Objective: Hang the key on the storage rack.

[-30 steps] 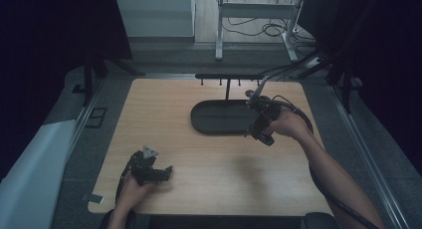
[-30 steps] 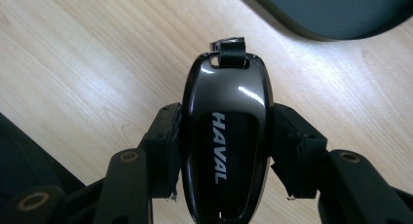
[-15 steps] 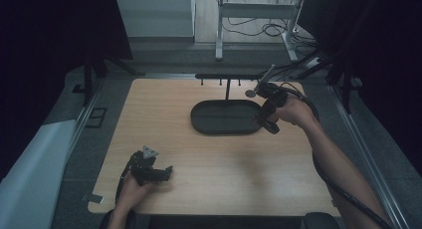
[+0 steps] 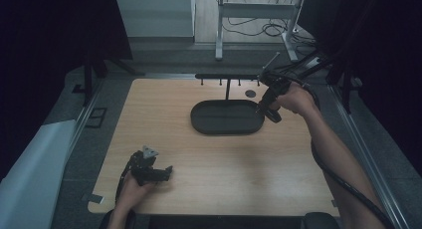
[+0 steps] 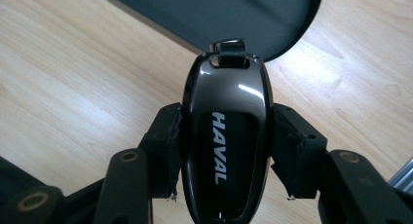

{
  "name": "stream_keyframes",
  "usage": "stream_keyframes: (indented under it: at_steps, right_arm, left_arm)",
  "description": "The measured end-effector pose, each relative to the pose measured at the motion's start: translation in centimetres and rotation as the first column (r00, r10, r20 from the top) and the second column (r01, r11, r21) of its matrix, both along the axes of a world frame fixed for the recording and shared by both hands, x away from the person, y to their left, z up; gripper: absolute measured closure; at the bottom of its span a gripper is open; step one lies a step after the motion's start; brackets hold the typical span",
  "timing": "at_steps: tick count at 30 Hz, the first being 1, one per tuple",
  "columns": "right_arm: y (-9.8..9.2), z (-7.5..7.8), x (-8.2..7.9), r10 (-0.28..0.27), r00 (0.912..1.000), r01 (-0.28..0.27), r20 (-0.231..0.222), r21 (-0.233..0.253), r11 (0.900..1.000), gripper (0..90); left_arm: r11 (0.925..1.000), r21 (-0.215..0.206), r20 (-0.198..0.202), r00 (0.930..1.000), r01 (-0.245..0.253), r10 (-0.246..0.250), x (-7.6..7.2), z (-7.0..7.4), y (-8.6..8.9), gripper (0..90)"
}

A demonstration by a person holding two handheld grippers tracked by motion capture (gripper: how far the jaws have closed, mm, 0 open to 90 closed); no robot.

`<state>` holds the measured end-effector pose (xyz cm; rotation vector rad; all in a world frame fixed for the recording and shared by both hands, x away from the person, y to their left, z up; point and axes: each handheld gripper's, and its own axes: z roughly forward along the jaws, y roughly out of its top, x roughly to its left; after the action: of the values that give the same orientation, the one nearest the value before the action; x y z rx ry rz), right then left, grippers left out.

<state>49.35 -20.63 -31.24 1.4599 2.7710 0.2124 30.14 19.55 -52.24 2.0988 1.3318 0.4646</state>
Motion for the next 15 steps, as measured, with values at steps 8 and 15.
stream_keyframes:
  at_steps: [8, 15]
  right_arm:
    - [-0.1, 1.4, 1.4, -0.033, 0.9995, 0.032, 0.006, 0.010, 0.999, 48.6]
    - [-0.3, 2.6, 2.6, -0.071, 0.9974, 0.071, 0.012, 0.014, 0.997, 48.6]
  left_arm:
    - [1.0000, -0.001, 0.000, 1.0000, -0.002, 0.002, 0.0, 0.0, 0.0, 0.0]
    - [1.0000, -0.002, 0.000, 1.0000, -0.001, 0.001, 0.0, 0.0, 0.0, 0.0]
